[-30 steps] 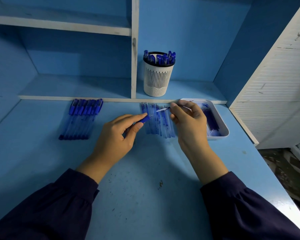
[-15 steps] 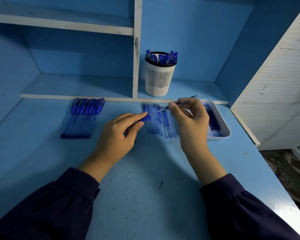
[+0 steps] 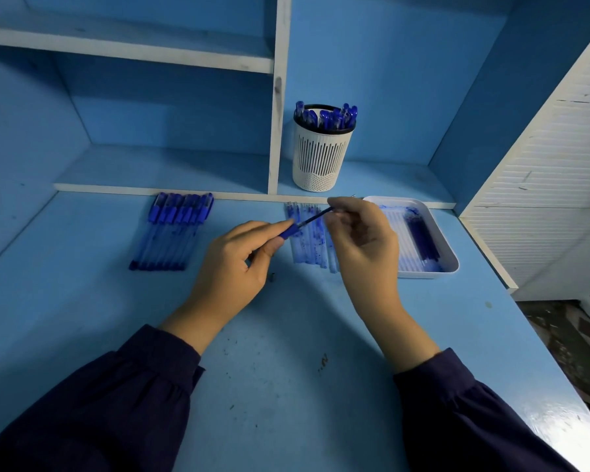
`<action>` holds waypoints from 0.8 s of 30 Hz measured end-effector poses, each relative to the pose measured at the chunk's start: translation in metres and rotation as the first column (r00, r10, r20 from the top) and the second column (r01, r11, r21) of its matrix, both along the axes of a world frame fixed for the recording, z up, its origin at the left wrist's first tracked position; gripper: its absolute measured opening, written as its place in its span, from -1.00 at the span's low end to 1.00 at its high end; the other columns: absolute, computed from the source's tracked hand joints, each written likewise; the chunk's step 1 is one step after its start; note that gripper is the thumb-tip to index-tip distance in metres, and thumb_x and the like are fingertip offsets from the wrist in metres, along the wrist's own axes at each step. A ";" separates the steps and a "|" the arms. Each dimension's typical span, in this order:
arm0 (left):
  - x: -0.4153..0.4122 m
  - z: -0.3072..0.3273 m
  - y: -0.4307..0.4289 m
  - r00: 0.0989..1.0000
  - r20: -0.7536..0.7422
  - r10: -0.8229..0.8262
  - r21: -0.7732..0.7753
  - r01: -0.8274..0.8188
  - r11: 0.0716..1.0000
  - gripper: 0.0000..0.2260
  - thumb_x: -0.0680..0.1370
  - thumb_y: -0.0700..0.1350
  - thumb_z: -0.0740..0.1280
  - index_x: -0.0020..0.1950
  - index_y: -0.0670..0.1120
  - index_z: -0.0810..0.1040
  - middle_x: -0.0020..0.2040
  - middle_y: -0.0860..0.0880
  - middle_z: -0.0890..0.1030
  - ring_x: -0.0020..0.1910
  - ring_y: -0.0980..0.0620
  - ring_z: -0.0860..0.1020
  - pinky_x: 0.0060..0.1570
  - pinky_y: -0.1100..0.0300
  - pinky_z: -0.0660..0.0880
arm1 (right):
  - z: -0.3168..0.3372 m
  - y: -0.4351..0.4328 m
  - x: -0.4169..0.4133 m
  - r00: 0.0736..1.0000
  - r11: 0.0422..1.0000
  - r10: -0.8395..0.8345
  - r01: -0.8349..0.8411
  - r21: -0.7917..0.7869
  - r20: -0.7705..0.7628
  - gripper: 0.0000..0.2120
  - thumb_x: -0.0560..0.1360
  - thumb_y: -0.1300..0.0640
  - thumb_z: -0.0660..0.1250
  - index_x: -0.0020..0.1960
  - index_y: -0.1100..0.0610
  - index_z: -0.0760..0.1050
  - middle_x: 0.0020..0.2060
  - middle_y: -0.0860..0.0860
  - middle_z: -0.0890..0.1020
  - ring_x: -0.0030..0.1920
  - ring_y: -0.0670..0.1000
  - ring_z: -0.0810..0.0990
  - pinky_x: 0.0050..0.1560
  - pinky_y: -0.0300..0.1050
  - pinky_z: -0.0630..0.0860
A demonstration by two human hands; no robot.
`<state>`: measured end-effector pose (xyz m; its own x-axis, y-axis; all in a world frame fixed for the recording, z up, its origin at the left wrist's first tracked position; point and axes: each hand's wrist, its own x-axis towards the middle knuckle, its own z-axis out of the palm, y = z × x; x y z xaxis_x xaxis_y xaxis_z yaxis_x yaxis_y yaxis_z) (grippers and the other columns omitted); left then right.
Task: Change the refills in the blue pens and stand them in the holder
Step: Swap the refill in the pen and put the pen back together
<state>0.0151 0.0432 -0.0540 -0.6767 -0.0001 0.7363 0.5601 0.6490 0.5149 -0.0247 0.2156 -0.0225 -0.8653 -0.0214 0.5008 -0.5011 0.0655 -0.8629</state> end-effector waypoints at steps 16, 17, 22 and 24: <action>0.003 0.002 -0.005 0.999 0.033 -0.019 0.001 0.019 1.000 -0.73 0.62 -0.12 0.25 0.24 -0.14 0.62 -0.12 0.16 0.58 -0.21 0.11 0.56 -0.28 0.04 0.53 | -0.002 0.002 0.000 0.972 0.951 0.137 -0.076 0.298 -0.189 -0.83 0.49 0.39 0.34 -0.03 0.19 0.63 -0.14 -0.04 0.62 -0.07 -0.08 0.59 -0.03 -0.25 0.50; 0.003 0.001 -0.006 0.999 0.045 -0.014 0.003 0.014 1.000 -0.73 0.62 -0.11 0.24 0.24 -0.13 0.63 -0.10 0.14 0.61 -0.19 0.10 0.58 -0.28 0.02 0.55 | -0.002 0.001 0.000 0.973 0.949 0.146 -0.086 0.304 -0.180 -0.83 0.49 0.39 0.34 -0.03 0.18 0.63 -0.15 -0.05 0.62 -0.08 -0.08 0.59 -0.04 -0.26 0.49; 0.003 0.000 -0.012 0.998 0.053 0.018 -0.006 -0.018 1.000 -0.77 0.62 -0.14 0.28 0.23 -0.11 0.63 -0.01 -0.01 0.68 -0.09 0.02 0.64 -0.22 -0.04 0.59 | 0.001 -0.001 0.005 0.971 0.969 0.217 -0.226 0.095 0.100 -0.83 0.51 0.32 0.37 0.07 0.16 0.60 -0.16 0.01 0.65 -0.15 -0.10 0.61 -0.07 -0.29 0.48; 0.003 0.000 -0.013 0.998 0.059 0.026 0.002 -0.027 1.000 -0.77 0.62 -0.14 0.29 0.24 -0.09 0.63 0.01 0.01 0.68 -0.07 0.05 0.63 -0.21 -0.03 0.59 | 0.002 -0.001 0.005 0.958 0.974 0.209 -0.221 0.041 0.195 -0.83 0.52 0.31 0.36 0.08 0.17 0.60 -0.19 0.03 0.66 -0.18 -0.11 0.61 -0.11 -0.31 0.49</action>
<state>0.0185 0.0297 -0.0536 -0.7185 -0.0207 0.6952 0.5115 0.6617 0.5483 -0.0196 0.2149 -0.0203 -0.9153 -0.2431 0.3212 -0.3382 0.0305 -0.9406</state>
